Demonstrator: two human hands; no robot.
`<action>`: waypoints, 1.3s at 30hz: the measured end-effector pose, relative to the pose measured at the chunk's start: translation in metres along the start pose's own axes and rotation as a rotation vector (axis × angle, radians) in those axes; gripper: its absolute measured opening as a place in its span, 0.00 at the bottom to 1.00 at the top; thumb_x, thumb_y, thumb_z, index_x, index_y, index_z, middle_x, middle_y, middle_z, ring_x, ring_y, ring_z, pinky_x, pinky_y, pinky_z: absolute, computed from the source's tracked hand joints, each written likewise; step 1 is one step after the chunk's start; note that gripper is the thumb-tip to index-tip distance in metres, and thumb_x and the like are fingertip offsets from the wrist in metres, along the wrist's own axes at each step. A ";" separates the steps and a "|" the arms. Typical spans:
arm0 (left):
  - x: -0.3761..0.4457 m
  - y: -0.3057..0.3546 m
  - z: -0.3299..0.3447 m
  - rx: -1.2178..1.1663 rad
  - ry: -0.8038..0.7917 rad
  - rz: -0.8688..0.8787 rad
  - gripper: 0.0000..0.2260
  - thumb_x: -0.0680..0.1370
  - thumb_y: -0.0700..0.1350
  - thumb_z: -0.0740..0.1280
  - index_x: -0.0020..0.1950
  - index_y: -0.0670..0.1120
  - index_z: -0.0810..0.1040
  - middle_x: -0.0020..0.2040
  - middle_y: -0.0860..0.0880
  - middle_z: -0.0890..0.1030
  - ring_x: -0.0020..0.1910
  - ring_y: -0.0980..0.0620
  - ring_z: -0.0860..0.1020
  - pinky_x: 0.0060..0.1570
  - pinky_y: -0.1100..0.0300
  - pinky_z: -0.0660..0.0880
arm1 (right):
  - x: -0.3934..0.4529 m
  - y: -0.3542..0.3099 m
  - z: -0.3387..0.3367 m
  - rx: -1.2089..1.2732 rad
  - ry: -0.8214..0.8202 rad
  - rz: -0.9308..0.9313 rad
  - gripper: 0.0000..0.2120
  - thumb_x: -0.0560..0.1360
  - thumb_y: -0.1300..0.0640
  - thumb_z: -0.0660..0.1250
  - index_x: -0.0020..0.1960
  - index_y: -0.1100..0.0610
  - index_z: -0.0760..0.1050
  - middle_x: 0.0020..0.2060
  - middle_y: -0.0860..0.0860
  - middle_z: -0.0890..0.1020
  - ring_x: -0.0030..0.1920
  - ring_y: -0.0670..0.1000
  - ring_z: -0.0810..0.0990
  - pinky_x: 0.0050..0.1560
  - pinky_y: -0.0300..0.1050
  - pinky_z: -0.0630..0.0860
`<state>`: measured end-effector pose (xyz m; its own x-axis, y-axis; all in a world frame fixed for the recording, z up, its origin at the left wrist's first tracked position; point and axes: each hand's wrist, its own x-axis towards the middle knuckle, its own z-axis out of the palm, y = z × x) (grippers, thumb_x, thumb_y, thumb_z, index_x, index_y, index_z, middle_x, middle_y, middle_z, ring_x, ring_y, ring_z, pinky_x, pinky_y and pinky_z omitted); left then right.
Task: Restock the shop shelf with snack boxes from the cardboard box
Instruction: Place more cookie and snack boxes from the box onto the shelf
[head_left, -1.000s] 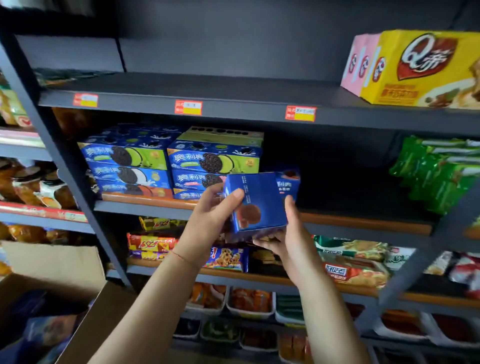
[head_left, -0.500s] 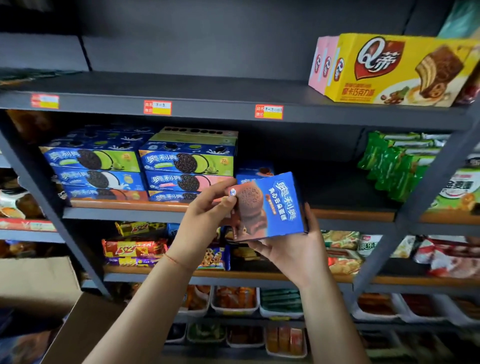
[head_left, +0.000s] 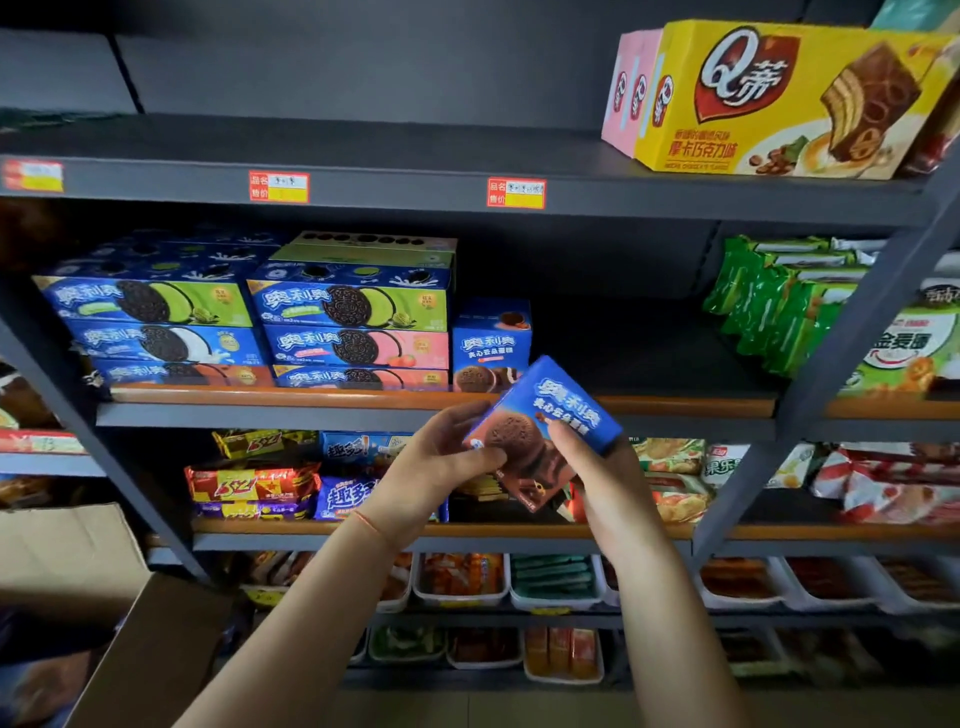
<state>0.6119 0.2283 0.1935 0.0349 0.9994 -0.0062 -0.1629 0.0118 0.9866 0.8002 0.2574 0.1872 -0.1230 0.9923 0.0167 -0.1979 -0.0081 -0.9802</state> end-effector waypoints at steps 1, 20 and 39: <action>0.001 -0.001 -0.001 0.087 0.025 0.016 0.27 0.67 0.40 0.74 0.66 0.46 0.77 0.57 0.45 0.84 0.58 0.46 0.82 0.62 0.47 0.77 | 0.003 0.000 -0.003 -0.078 0.004 -0.039 0.31 0.61 0.42 0.79 0.61 0.51 0.77 0.54 0.51 0.85 0.56 0.53 0.83 0.61 0.59 0.77; 0.030 0.010 0.005 0.573 0.280 0.243 0.18 0.79 0.39 0.66 0.68 0.50 0.75 0.56 0.58 0.80 0.53 0.64 0.79 0.54 0.67 0.75 | 0.058 -0.036 0.001 -0.503 -0.027 -0.231 0.19 0.68 0.51 0.79 0.51 0.40 0.72 0.50 0.41 0.80 0.45 0.28 0.77 0.38 0.24 0.73; 0.100 0.018 0.010 0.782 0.032 0.001 0.31 0.76 0.37 0.64 0.77 0.56 0.65 0.65 0.51 0.76 0.49 0.47 0.82 0.34 0.57 0.80 | 0.095 -0.043 -0.033 -0.351 0.099 -0.168 0.28 0.67 0.47 0.79 0.64 0.51 0.74 0.55 0.46 0.83 0.55 0.45 0.82 0.44 0.36 0.79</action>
<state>0.6218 0.3285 0.2124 0.0046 1.0000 0.0013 0.5798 -0.0038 0.8147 0.8289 0.3563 0.2243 -0.0191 0.9835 0.1801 0.1393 0.1810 -0.9736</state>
